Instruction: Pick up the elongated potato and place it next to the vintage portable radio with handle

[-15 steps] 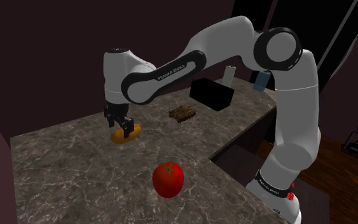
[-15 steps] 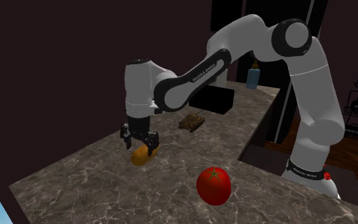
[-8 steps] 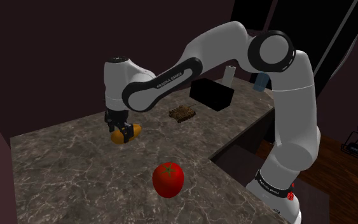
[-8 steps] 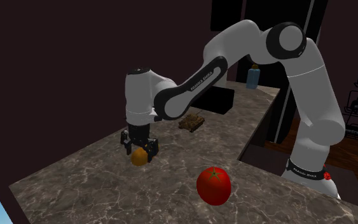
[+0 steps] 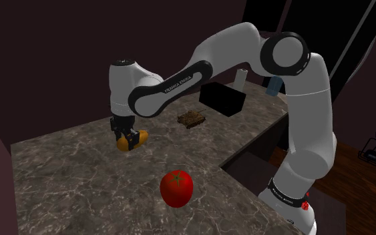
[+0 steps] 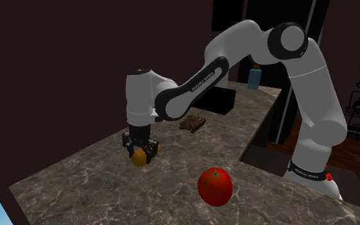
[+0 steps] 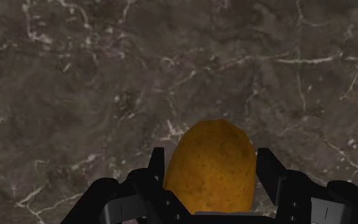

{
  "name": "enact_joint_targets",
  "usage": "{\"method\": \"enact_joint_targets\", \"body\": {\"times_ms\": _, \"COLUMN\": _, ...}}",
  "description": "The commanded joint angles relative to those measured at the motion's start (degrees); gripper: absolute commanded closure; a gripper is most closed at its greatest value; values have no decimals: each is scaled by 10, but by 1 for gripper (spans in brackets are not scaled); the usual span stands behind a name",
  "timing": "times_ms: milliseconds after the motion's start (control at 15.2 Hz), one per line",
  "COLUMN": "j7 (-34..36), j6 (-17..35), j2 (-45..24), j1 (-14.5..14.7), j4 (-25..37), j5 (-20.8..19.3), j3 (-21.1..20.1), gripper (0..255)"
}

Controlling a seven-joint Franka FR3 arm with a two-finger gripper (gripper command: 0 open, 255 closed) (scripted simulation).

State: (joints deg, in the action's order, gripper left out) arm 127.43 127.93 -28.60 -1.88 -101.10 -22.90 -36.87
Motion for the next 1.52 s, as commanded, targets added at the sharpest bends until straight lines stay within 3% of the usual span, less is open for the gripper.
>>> {"method": "enact_joint_targets", "body": {"times_ms": 0, "j7": 0, "j6": 0, "j2": 0, "j1": 0, "j4": 0, "j5": 0, "j3": 0, "gripper": 255}}
{"method": "enact_joint_targets", "body": {"times_ms": 396, "j7": 0, "j6": 0, "j2": 0, "j1": 0, "j4": 0, "j5": 0, "j3": 0, "gripper": 255}}
{"method": "enact_joint_targets", "body": {"times_ms": 1452, "j7": -31, "j6": -96, "j2": 52, "j1": -15, "j4": 53, "j5": 46, "j3": -27, "gripper": 255}}
